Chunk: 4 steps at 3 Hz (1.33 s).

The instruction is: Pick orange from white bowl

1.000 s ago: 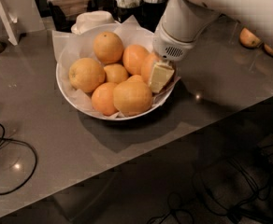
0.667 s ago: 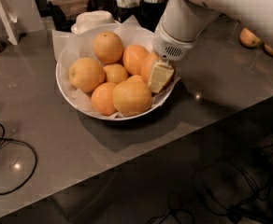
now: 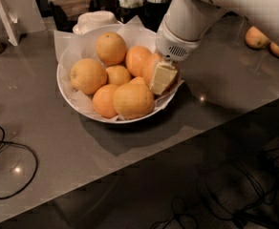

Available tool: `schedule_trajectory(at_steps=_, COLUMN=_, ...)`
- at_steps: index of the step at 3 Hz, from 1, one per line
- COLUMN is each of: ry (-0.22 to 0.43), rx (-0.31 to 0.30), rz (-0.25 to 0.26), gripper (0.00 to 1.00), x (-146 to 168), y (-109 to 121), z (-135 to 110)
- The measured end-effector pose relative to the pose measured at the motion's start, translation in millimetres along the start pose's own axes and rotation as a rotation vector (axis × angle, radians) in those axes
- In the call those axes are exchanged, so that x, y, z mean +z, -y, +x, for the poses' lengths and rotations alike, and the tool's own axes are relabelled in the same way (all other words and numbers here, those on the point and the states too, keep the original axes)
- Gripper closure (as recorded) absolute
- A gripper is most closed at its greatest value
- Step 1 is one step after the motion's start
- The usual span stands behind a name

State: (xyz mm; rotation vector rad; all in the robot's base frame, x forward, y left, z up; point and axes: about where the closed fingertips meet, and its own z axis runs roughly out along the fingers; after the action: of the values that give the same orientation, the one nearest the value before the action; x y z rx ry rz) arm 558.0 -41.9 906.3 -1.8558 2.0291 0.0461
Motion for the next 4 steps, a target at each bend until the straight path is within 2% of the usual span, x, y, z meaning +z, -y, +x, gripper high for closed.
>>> schedule_trajectory(at_steps=1, ry=0.128, rx=-0.029, rz=0.038, gripper=1.0, x=-37.9, y=-1.0, z=-14.5)
schedule_trajectory(at_steps=2, ry=0.313, rx=-0.103, rz=0.076, gripper=1.0, x=-81.9, y=-11.9, z=-40.0)
schedule_trajectory(at_steps=3, ry=0.495, rx=-0.172, rz=0.089, gripper=1.0, x=-105.9, y=-24.2, z=-48.1)
schedule_trajectory(at_steps=4, ry=0.623, rx=-0.262, rz=0.068, gripper=1.0, x=-117.5, y=-53.8, z=-53.5)
